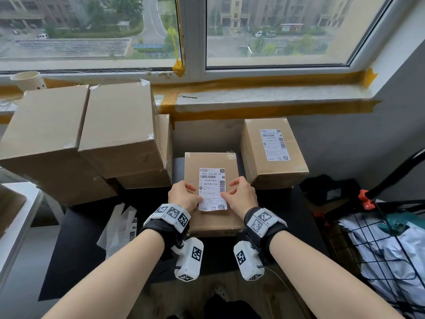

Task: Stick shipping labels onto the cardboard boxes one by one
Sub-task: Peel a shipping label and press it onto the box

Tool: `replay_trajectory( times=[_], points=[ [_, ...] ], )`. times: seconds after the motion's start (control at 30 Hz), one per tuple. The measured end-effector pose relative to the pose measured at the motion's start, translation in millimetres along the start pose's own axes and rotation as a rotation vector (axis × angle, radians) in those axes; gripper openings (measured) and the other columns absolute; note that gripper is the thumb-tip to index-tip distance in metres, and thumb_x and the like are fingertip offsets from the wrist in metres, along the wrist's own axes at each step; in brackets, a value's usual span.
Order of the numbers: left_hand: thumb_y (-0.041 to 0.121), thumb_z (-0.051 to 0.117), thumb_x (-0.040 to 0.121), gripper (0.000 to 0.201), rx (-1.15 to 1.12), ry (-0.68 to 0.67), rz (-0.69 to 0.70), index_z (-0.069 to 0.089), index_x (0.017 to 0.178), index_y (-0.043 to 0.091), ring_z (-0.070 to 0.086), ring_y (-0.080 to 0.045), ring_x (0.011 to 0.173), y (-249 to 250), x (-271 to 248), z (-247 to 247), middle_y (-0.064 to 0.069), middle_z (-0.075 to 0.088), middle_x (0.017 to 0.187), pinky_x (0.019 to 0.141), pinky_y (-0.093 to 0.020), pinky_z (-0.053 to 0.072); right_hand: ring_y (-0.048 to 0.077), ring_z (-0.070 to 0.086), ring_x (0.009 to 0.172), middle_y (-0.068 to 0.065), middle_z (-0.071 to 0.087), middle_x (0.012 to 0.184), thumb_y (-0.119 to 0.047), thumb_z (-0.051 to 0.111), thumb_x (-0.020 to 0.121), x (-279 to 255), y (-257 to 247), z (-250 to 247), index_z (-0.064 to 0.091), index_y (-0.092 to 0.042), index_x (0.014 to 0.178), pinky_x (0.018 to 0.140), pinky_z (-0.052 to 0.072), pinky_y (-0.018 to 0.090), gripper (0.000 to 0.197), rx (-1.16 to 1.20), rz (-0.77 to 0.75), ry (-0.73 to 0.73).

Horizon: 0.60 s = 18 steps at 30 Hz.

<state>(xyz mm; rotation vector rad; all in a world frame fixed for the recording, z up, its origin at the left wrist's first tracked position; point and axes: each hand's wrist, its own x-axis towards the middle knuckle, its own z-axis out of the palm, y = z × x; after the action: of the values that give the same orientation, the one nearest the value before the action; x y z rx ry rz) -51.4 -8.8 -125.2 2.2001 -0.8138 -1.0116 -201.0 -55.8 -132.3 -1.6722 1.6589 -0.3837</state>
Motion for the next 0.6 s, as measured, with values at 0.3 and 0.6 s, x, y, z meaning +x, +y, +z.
replay_trajectory(
  times=[0.3, 0.6],
  points=[
    [0.012, 0.083, 0.064, 0.029, 0.082, -0.012, 0.030, 0.057, 0.073, 0.015, 0.068, -0.022, 0.082, 2.7, 1.1, -1.7, -0.006, 0.069, 0.085, 0.077, -0.039, 0.058, 0.017, 0.065, 0.088, 0.001, 0.068, 0.094, -0.025, 0.073, 0.079, 1.2, -4.3, -0.9, 0.051, -0.018, 0.100, 0.071, 0.051, 0.026, 0.032, -0.061, -0.026, -0.020],
    [0.020, 0.080, 0.070, 0.023, 0.302, -0.113, 0.166, 0.058, 0.077, 0.021, 0.060, -0.014, 0.079, 2.9, 2.9, -10.7, 0.009, 0.058, 0.072, 0.069, -0.026, 0.049, 0.019, 0.057, 0.101, 0.001, 0.060, 0.110, -0.035, 0.067, 0.083, 6.5, -8.2, -8.6, 0.055, -0.017, 0.110, 0.083, 0.048, 0.030, 0.034, -0.258, -0.198, 0.008]
  ],
)
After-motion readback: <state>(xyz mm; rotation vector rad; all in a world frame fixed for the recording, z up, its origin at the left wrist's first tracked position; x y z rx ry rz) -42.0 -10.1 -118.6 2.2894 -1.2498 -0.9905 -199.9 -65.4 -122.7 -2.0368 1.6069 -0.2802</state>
